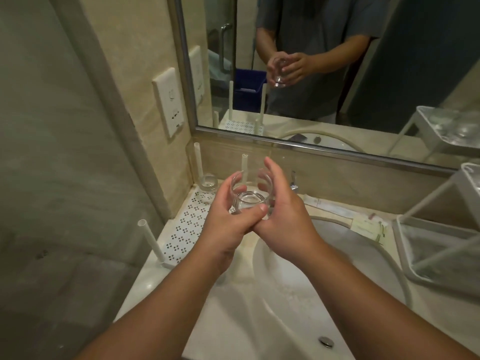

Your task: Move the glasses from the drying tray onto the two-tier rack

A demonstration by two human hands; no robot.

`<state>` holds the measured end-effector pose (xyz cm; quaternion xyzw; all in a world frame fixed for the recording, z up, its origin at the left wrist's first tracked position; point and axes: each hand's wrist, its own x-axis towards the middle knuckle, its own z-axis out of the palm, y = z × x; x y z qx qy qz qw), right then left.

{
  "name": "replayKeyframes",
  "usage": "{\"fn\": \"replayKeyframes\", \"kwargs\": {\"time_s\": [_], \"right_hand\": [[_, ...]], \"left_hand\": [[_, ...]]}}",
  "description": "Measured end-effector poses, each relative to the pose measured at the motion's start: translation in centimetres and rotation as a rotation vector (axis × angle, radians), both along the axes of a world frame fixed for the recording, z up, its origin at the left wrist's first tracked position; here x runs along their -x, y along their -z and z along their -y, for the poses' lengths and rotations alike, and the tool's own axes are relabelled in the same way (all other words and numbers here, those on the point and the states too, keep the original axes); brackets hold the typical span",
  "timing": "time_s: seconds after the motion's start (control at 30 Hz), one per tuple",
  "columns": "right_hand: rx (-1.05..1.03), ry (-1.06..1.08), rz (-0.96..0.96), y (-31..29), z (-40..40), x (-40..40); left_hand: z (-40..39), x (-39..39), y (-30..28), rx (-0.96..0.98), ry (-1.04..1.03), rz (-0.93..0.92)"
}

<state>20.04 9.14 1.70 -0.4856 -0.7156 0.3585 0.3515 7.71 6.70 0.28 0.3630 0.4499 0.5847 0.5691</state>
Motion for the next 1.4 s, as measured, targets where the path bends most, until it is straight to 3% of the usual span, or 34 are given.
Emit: {"fn": "replayKeyframes", "kwargs": {"time_s": [0.63,0.93,1.23,1.4], "right_hand": [[0.173,0.400,0.040,5.7,4.2,-19.2],[0.235,0.498,0.050,9.0,6.5,-30.4],[0.216,0.611,0.154,11.3,7.8,-42.2],[0.209,0.655,0.115,13.0,6.8,-46.3]], "left_hand": [[0.7,-18.3,5.2,0.167,0.454,-0.063],[1.3,-29.0,7.1,0.274,0.652,-0.290],[2.0,-41.5,7.9,0.232,0.626,-0.576],[1.4,-45.8,8.1,0.267,0.611,-0.564]]}}
